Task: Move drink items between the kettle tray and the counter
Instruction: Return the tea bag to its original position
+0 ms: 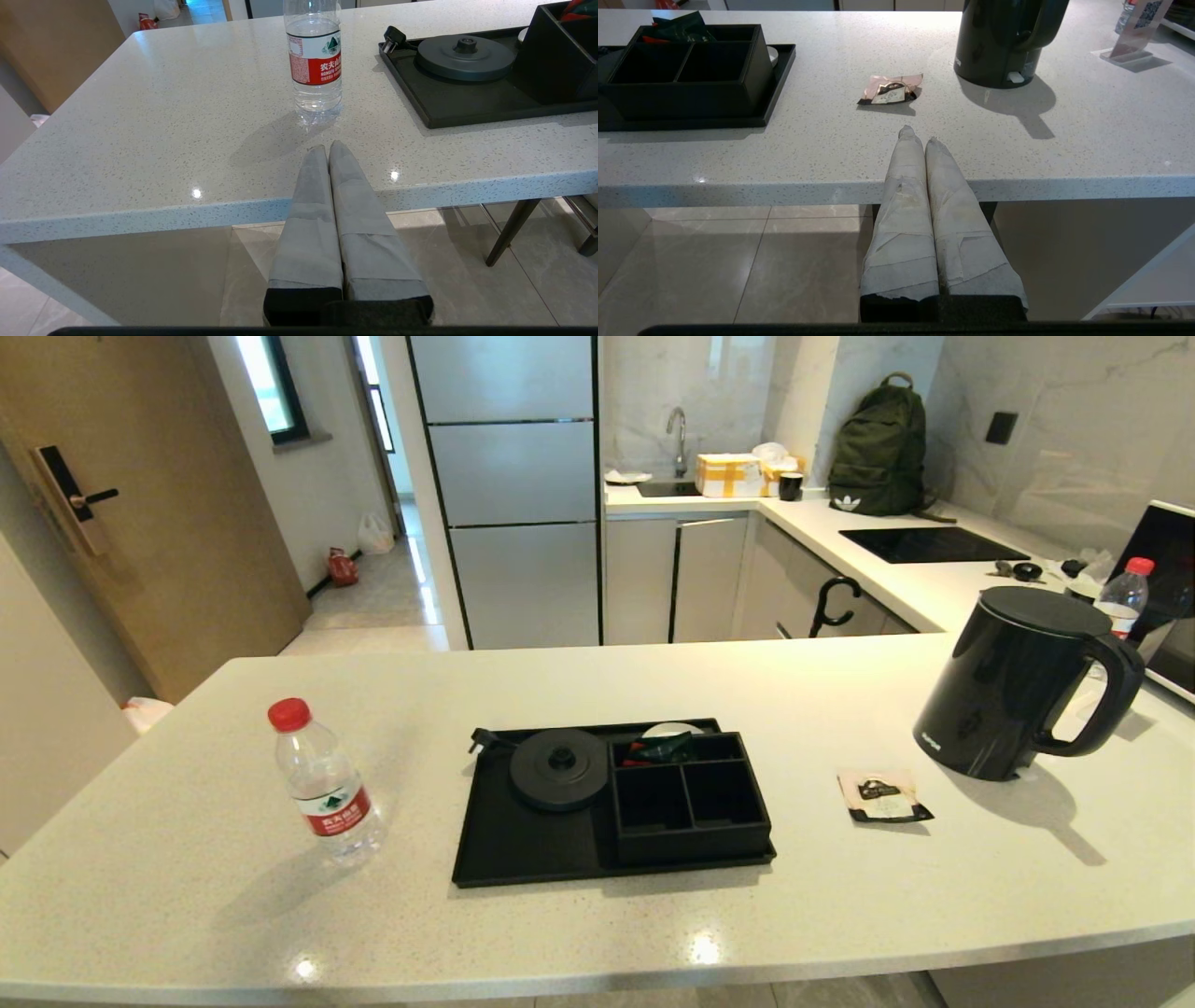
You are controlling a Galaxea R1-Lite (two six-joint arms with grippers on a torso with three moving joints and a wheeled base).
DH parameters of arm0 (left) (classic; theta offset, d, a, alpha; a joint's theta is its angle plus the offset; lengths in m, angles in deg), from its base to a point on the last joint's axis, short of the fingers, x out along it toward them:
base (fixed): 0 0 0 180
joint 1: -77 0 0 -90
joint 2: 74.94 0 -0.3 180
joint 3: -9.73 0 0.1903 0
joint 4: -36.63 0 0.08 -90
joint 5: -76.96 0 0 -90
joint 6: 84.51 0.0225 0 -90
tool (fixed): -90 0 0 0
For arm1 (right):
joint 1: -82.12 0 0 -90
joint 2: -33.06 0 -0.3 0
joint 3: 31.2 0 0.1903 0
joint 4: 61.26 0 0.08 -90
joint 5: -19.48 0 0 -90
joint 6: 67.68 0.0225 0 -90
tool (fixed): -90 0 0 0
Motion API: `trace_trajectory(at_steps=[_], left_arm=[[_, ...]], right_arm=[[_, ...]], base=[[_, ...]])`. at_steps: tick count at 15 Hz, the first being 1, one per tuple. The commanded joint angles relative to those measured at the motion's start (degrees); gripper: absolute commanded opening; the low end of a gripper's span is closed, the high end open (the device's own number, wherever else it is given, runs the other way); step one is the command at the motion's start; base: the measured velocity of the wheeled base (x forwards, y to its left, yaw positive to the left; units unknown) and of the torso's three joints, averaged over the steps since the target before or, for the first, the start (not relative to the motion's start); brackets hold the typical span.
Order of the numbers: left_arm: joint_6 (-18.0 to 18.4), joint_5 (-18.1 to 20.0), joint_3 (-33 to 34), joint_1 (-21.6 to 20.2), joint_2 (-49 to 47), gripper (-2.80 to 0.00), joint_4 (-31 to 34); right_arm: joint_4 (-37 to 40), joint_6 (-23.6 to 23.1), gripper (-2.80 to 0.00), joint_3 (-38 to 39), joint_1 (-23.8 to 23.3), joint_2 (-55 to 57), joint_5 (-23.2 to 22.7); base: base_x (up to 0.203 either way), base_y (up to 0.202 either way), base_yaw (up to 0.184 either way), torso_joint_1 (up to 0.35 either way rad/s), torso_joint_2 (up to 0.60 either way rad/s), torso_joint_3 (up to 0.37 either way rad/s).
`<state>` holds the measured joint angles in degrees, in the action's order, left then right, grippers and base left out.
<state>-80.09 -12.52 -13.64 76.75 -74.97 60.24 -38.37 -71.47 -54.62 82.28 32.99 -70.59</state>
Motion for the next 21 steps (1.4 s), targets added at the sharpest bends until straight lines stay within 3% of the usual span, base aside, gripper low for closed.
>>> trace_trajectory(at_steps=[1, 6, 7, 10, 12, 17, 21], left_arm=[[0.04, 0.0, 0.0, -0.02, -0.04, -2.8, 0.02], [0.04, 0.0, 0.0, -0.02, -0.04, -2.8, 0.02], [0.02, 0.0, 0.0, -0.02, -0.06, -2.8, 0.02], [-0.03, 0.0, 0.0, -0.02, 0.02, -2.8, 0.02], [-0.03, 0.0, 0.0, -0.08, -0.03, -2.8, 0.02], [-0.03, 0.0, 0.0, -0.02, 0.02, -2.8, 0.02], [0.05, 0.0, 0.0, -0.1, 0.02, -2.8, 0.02]], right_arm=[[0.09, 0.1, -2.8, -0.48, 0.02, 0.43, -0.04], [2.74, 7.71, -2.8, -21.13, 0.5, 16.53, -0.38], [6.09, 8.68, -2.8, -24.78, 0.61, 19.42, -0.49], [25.78, 9.96, -2.8, -31.88, 0.45, 24.17, -2.01], [31.0, 13.51, -2.8, -34.86, 0.5, 30.57, -3.62], [26.84, 21.32, -2.8, -38.67, 0.53, 59.65, -8.65], [19.37, 25.34, -2.8, -48.1, 0.41, 85.81, -9.87]], base=[[0.0, 0.0, 0.0, 0.0, 0.0, 0.0], [0.0, 0.0, 0.0, 0.0, 0.0, 0.0], [0.0, 0.0, 0.0, 0.0, 0.0, 0.0], [0.0, 0.0, 0.0, 0.0, 0.0, 0.0], [0.0, 0.0, 0.0, 0.0, 0.0, 0.0], [0.0, 0.0, 0.0, 0.0, 0.0, 0.0], [0.0, 0.0, 0.0, 0.0, 0.0, 0.0]])
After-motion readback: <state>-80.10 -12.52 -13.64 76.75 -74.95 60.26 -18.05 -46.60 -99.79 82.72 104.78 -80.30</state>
